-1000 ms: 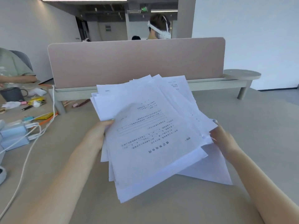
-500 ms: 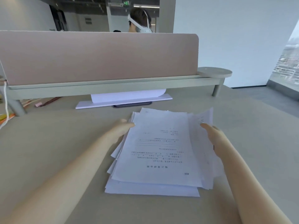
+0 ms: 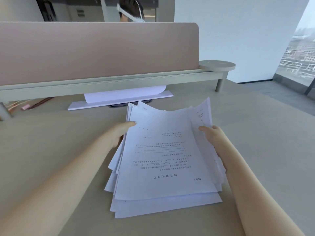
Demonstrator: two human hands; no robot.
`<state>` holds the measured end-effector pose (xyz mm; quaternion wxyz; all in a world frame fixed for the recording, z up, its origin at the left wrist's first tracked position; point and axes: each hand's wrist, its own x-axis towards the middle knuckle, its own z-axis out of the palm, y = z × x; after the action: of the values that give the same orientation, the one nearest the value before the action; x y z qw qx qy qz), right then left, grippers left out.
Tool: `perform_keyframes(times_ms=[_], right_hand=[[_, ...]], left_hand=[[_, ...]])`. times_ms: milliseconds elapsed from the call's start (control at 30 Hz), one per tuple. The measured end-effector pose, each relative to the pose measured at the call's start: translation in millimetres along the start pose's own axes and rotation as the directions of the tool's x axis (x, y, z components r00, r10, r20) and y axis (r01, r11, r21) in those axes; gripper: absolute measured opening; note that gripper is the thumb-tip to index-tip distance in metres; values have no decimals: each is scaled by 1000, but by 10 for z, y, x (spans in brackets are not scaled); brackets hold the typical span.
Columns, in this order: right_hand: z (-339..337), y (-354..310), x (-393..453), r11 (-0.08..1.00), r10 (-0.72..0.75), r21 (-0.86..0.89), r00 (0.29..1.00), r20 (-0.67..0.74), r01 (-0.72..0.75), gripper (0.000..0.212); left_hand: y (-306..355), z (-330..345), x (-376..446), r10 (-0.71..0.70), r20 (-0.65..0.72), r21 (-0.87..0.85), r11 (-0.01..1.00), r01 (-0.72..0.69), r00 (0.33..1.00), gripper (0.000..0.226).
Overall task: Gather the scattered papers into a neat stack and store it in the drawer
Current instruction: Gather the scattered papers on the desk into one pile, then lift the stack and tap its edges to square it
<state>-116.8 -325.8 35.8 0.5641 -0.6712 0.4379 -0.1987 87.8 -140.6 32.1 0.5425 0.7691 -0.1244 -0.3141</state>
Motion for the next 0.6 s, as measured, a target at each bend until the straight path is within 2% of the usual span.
perform_keyframes(times_ms=[100,233,333,400,533,600], right_hand=[[21,16,5,1000,2,-25,1000,5,-2,32],[34,23,-13,1000,0,-14,1000,4,0,30],[43,13,-42,1000,-10,-15,1000,5,10,14],[64,4,-53,1000,-14,-15,1000,10,14,7],[110,8,-46,999,-29,-14,999,32,30,10],[122,16,-44,1000,-21,-17,999,44,22,14]], left_hand=[[-31,53,-36,63,-139,165,985,-40,988,57],[-135,133,-116,159,-118,214,968,-131,980,54],[-154,59,-163,132,-61,142,982,-122,989,63],[-163,36,-199,93,-36,23,995,-93,995,67],[-250,-32,-255,97,-30,-154,983,-100,995,55],[-263,-66,-320,75,-6,-188,979,-75,997,54]])
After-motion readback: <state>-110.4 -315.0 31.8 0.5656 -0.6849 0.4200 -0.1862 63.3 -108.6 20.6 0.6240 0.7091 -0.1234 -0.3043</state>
